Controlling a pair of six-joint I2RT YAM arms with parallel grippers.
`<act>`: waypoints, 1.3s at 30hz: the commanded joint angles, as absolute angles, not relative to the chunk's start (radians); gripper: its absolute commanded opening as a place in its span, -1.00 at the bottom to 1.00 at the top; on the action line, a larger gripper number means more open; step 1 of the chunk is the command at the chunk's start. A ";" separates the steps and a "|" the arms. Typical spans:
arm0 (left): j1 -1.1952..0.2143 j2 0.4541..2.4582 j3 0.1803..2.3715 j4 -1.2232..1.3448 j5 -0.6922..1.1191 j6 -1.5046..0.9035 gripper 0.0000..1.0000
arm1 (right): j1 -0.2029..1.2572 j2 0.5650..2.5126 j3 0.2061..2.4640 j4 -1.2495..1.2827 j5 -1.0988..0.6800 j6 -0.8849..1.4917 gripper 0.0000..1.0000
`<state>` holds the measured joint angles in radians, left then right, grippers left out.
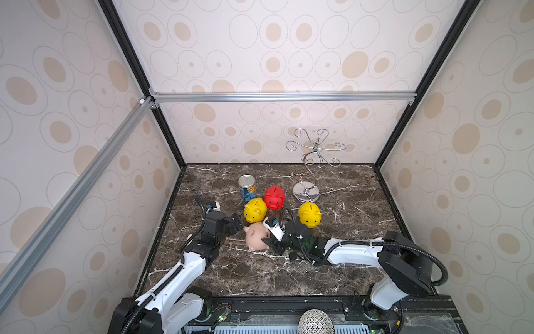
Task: Open piggy banks
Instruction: Adjust the piggy bank at the center of the board.
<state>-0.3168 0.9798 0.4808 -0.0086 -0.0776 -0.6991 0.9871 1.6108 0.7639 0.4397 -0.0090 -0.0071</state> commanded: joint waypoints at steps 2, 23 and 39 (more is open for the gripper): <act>-0.305 0.947 0.473 0.007 -0.038 -0.713 0.99 | 0.955 1.623 0.781 0.358 0.071 -0.052 0.01; -0.361 1.024 0.465 0.097 0.171 -0.696 0.91 | 0.844 1.577 0.803 0.296 -0.055 0.029 -0.01; -0.460 1.117 0.390 0.201 0.102 -0.758 0.74 | 0.870 1.705 0.848 0.369 -0.126 0.100 -0.10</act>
<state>-0.4519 1.1072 0.4091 0.1772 0.1303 -0.7448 0.8646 1.6890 0.8207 0.3431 -0.1135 0.0898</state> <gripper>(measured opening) 0.874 0.451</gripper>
